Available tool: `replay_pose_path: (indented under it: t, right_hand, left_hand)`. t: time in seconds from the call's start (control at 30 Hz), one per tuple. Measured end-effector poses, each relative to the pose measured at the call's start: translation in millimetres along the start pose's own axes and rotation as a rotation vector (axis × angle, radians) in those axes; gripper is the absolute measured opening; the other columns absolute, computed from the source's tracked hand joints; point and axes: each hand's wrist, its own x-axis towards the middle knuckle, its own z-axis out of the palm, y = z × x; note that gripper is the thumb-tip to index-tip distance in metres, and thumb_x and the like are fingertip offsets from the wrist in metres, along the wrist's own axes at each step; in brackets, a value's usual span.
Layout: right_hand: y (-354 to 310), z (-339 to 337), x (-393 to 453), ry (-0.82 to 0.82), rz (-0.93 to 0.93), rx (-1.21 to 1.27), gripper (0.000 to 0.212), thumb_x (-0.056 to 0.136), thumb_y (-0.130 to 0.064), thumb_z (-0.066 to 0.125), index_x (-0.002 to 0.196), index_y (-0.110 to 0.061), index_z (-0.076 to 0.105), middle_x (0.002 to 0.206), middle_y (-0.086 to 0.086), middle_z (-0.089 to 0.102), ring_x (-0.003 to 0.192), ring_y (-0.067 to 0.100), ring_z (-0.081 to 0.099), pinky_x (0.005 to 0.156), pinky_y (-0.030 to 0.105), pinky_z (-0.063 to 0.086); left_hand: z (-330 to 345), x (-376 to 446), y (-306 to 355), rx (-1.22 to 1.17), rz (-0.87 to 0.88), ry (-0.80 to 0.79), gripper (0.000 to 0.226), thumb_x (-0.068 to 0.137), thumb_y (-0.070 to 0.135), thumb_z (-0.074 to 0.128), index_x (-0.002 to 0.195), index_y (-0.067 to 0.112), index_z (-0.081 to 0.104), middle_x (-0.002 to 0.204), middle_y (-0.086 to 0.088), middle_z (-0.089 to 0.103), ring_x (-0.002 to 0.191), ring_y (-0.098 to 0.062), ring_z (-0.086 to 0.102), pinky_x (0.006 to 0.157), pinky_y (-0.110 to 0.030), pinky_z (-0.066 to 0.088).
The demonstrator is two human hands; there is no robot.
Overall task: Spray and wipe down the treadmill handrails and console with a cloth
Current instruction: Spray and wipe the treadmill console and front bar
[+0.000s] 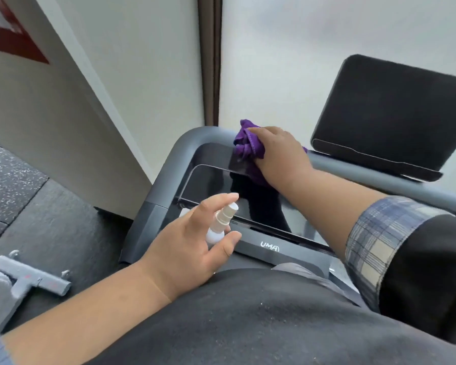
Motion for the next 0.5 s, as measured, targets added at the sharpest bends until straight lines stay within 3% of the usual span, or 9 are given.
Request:
replay_pose_path:
  t: [0.07,0.13,0.23,0.3,0.4,0.5]
  right_hand:
    - [-5.9,-5.5,-33.1,0.059,-0.014,0.120,0.058,0.083,-0.016,0.068,0.139,-0.026,0.057,0.136,0.004,0.059,0.122,0.031,0.053,0.105,0.043,0.042]
    - [-6.2,-4.5,-68.8,0.099,0.018,0.242,0.058,0.080,-0.015,0.073,0.136,-0.024,0.060,0.132,0.001,0.062,0.121,0.024,0.055,0.106,0.038,0.041]
    - [13.9,3.9,-111.0,0.079,0.115,0.381,0.045,0.081,-0.017,0.070,0.123,-0.032,0.065,0.118,-0.010,0.066,0.111,0.012,0.056,0.101,0.033,0.045]
    - [34.8,8.3,-129.3,0.058,0.162,0.375,0.040,0.082,-0.022,0.068,0.121,-0.032,0.063,0.114,-0.015,0.065,0.109,0.009,0.056,0.099,0.036,0.046]
    - [61.0,3.3,-149.9,0.097,0.257,0.340,0.049,0.083,-0.028,0.071,0.131,-0.032,0.060,0.127,-0.014,0.062,0.120,0.011,0.052,0.105,0.036,0.042]
    - [83.0,-7.4,-167.3,0.167,0.344,0.324,0.060,0.081,-0.025,0.074,0.138,-0.028,0.057,0.135,-0.007,0.058,0.125,0.016,0.051,0.109,0.037,0.040]
  left_hand:
    - [3.2,5.5,2.7,0.003,-0.001,0.034,0.049,0.090,0.051,0.046,0.135,0.059,0.027,0.081,0.018,0.059,0.077,-0.004,0.061,0.072,-0.024,0.048]
    - [6.6,13.1,7.1,0.008,0.005,0.060,0.048,0.094,0.043,0.048,0.136,0.055,0.029,0.073,0.018,0.057,0.062,0.006,0.057,0.064,-0.011,0.040]
    - [14.6,30.8,18.9,0.030,0.009,0.039,0.049,0.098,0.024,0.053,0.135,0.049,0.033,0.074,0.018,0.052,0.059,0.008,0.057,0.060,-0.006,0.036]
    - [22.4,47.3,25.4,0.039,-0.020,0.000,0.044,0.096,0.030,0.051,0.132,0.050,0.035,0.075,0.017,0.052,0.065,0.003,0.058,0.061,-0.009,0.037]
    - [40.7,74.6,36.0,0.062,-0.053,-0.074,0.043,0.095,0.037,0.050,0.133,0.050,0.034,0.073,0.013,0.051,0.069,-0.003,0.054,0.065,-0.029,0.037]
    - [64.5,104.8,49.6,0.107,-0.079,-0.154,0.046,0.096,0.038,0.054,0.135,0.048,0.032,0.083,0.016,0.055,0.077,-0.001,0.055,0.072,-0.029,0.038]
